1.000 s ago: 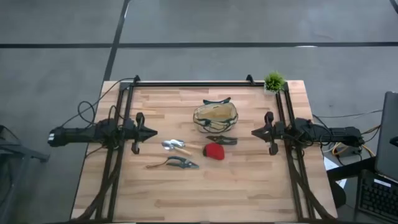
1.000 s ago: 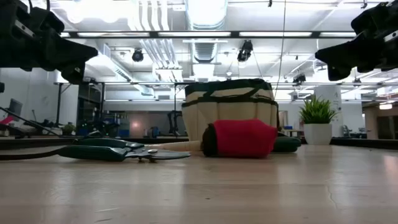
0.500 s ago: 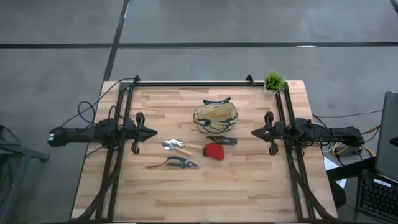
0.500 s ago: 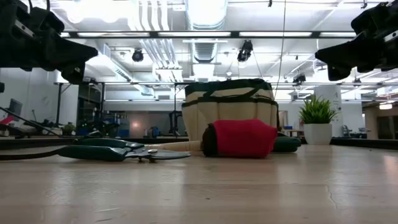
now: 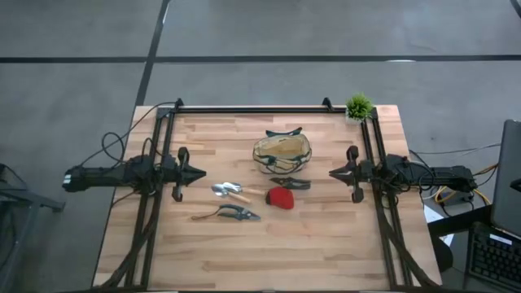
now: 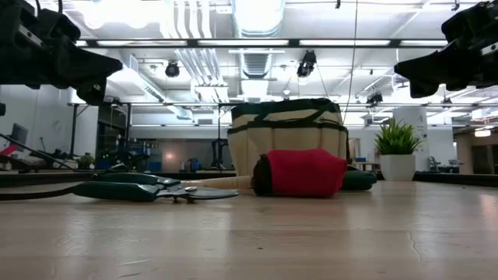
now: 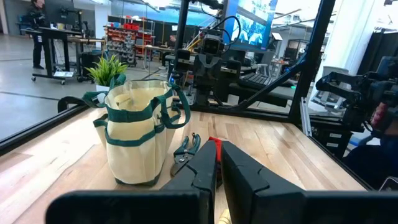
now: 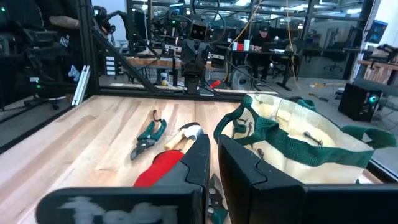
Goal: Pick & Place Garden tools in Gardening bag
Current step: Put the red gloves into the brown bag
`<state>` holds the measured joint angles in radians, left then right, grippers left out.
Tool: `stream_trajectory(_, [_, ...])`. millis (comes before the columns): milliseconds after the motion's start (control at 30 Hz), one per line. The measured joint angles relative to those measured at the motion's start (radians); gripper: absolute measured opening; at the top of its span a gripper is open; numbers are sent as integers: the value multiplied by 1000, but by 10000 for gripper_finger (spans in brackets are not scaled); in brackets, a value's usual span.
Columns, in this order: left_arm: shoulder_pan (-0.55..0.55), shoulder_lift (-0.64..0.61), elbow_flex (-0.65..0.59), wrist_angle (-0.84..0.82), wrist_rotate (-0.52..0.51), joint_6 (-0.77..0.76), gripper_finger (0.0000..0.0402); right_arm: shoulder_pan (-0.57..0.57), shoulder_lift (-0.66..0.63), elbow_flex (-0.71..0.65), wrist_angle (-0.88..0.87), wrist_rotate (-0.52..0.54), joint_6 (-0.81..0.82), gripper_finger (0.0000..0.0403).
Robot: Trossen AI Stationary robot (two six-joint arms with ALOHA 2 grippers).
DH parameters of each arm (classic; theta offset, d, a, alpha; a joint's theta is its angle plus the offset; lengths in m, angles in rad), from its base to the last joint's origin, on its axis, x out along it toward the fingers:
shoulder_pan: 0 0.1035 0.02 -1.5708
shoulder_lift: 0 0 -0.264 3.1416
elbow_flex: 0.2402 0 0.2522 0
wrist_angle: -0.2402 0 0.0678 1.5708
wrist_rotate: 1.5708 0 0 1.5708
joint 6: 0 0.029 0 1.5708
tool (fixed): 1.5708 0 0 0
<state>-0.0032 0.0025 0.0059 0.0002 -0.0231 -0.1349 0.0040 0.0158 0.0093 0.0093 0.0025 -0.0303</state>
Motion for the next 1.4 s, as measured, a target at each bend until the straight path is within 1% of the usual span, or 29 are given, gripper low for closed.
stream_trajectory(167, [0, 0, 0, 0, 0, 0, 26, 0, 0, 0, 20, 0, 2, 29])
stream_trajectory(333, [0, 0, 0, 0, 0, 0, 26, 0, 0, 0, 73, 0, 128, 29])
stream_trajectory(467, [0, 0, 0, 0, 0, 0, 26, 0, 0, 0, 161, -2, 179, 29])
stream_trajectory(567, [0, 0, 0, 0, 0, 0, 26, 0, 0, 0, 229, -18, 261, 29])
stream_trajectory(767, [0, 0, 0, 0, 0, 0, 26, 0, 46, 1, 367, -34, 278, 29])
stream_trajectory(867, [0, 0, 0, 0, 0, 0, 26, 0, 112, 1, 410, -62, 286, 29])
stream_trajectory(967, [0, 0, 0, 0, 0, 0, 26, 0, 204, 1, 454, -86, 286, 29])
stream_trajectory(1100, [0, 0, 0, 0, 0, 0, 26, 5, 357, 18, 502, -76, 272, 29])
stream_trajectory(1200, [0, 0, 0, 0, 0, 0, 26, 5, 477, 69, 503, -21, 259, 29])
stream_trajectory(1400, [0, 0, 0, 8, -1, 0, 26, 5, 739, 219, 501, -3, 233, 29])
